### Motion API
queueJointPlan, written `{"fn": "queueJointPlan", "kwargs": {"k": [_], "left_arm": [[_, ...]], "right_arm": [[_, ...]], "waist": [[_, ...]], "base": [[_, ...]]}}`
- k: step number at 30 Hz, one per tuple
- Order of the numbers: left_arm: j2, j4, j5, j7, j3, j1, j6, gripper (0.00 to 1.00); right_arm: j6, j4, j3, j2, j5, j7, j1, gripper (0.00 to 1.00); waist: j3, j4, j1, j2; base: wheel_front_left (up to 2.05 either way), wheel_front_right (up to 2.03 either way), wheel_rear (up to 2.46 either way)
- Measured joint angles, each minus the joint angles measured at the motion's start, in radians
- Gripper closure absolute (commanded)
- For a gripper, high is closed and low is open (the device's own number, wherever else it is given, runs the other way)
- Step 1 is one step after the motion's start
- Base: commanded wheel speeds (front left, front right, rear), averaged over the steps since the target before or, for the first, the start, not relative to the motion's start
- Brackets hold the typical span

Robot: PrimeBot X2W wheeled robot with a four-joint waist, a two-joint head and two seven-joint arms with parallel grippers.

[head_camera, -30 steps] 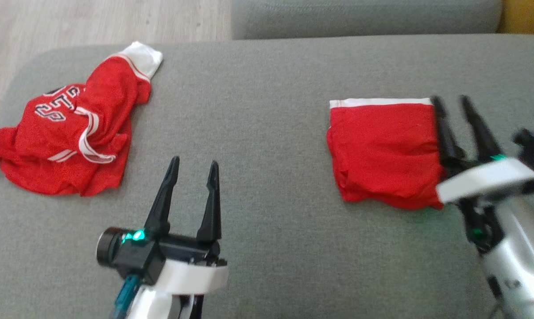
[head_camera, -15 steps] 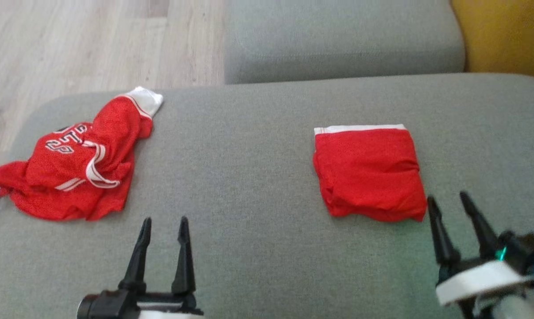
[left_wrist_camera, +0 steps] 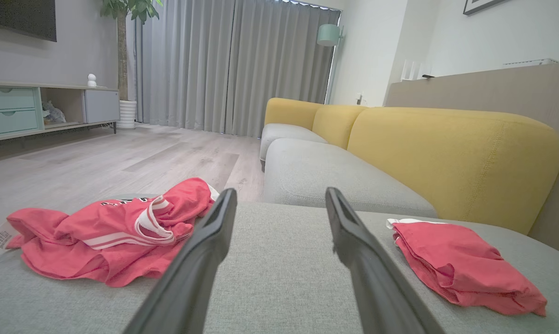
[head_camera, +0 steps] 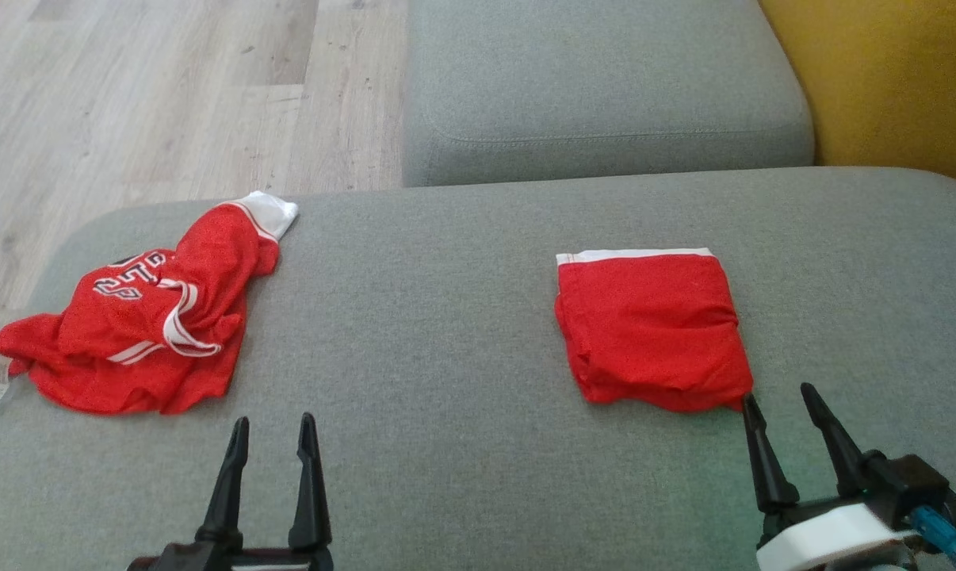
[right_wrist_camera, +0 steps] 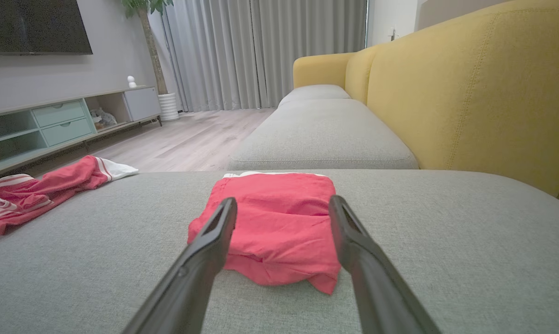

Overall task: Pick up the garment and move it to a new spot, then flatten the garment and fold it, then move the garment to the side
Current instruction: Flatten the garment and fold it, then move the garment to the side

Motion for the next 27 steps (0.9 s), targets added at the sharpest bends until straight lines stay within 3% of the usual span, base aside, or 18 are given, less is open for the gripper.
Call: {"fn": "queueJointPlan", "kwargs": {"k": [27], "left_arm": [[0.001, 0.018, 0.027, 0.000, 0.002, 0.002, -0.003, 0.00]], "right_arm": [[0.000, 0.006, -0.002, 0.021, -0.027, 0.000, 0.027, 0.00]], "waist": [[-0.017, -0.003, 0.0001, 0.0000]], "base": [[0.00, 0.00, 0.00]]}}
